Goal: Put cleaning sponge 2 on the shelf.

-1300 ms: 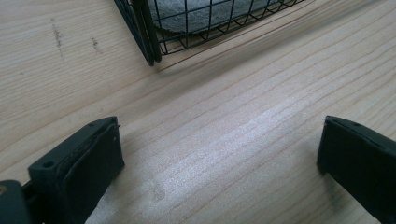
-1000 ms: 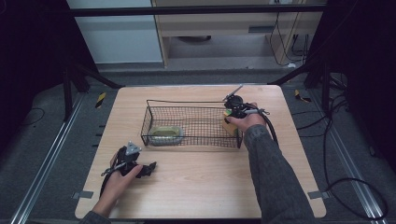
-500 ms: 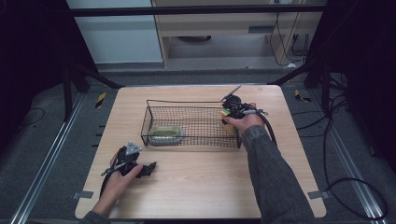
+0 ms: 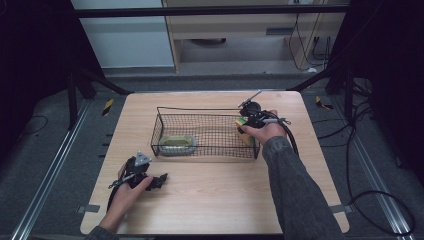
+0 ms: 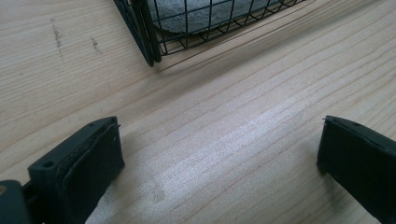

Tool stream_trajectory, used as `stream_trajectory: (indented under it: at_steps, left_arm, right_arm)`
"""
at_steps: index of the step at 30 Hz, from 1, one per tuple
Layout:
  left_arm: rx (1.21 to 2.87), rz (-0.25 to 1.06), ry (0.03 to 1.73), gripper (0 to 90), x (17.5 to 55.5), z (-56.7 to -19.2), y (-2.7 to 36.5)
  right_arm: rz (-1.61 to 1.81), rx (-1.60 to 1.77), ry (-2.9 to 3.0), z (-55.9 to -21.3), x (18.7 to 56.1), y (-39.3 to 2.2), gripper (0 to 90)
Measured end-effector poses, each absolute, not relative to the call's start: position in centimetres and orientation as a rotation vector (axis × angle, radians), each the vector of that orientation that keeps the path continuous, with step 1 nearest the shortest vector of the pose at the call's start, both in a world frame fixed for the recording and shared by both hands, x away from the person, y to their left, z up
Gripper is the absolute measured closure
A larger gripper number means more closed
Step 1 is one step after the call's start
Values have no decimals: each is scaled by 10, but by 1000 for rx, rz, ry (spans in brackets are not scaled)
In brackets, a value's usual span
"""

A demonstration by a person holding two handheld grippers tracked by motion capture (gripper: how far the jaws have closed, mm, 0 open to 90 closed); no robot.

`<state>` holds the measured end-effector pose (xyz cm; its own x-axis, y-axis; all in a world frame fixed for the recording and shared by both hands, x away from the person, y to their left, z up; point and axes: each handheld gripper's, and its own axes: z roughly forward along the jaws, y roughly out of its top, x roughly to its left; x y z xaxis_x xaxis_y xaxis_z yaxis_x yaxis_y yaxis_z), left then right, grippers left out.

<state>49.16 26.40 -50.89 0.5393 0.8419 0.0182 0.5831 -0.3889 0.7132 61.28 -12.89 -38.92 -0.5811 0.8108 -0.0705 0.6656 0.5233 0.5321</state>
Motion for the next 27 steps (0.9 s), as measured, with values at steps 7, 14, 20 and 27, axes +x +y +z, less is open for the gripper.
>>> stream_trajectory:
  at_steps: [7, 14, 20, 27]
  left_arm:
    - [2114, 504, 1147, 0, 492, -509, 264]
    - [2116, 503, 1147, 0, 492, -509, 264]
    - [2115, 503, 1147, 0, 492, -509, 264]
    - [2114, 501, 1148, 0, 492, -509, 264]
  right_arm:
    - [695, 1230, 2464, -387, 609, -127, 518]
    - [704, 1211, 2493, -386, 605, -115, 537]
    - [713, 1198, 2499, -385, 603, -110, 523]
    - [739, 1178, 2489, -380, 599, -112, 460]
